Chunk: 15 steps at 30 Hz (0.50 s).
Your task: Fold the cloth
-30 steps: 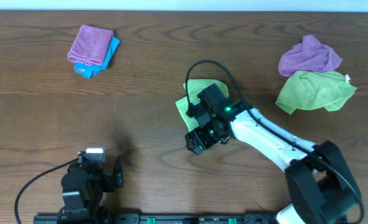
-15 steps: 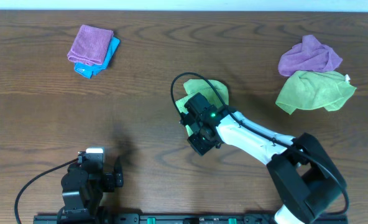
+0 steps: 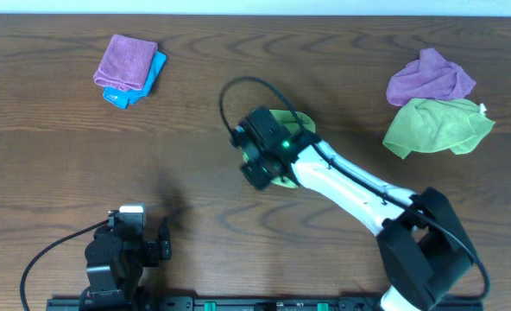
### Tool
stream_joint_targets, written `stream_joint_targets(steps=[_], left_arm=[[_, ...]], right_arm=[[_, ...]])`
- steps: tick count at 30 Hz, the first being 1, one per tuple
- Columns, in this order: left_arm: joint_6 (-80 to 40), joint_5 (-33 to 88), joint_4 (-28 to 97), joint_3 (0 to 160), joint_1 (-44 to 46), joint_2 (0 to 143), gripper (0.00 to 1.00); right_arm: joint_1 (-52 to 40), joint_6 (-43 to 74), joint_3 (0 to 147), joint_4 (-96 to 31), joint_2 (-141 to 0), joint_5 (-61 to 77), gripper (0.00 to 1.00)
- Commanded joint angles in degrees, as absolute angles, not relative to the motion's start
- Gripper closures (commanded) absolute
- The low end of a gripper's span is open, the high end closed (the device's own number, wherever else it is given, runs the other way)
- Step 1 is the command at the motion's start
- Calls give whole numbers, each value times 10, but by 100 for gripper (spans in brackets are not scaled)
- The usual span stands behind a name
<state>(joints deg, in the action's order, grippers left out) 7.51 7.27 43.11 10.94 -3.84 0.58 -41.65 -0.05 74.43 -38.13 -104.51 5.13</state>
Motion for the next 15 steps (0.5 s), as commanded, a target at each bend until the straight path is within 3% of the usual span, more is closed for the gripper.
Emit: stream_joint_targets(steps=[1, 8, 15], left_arm=[[77, 69, 436, 107, -36, 3, 5], [77, 69, 436, 107, -36, 3, 5], [77, 69, 436, 107, -36, 3, 5]], right_arm=[[-449, -15, 806, -382, -1040, 60, 99], [-478, -8, 862, -377, -1040, 54, 99], [-464, 15, 894, -384, -1040, -48, 99]])
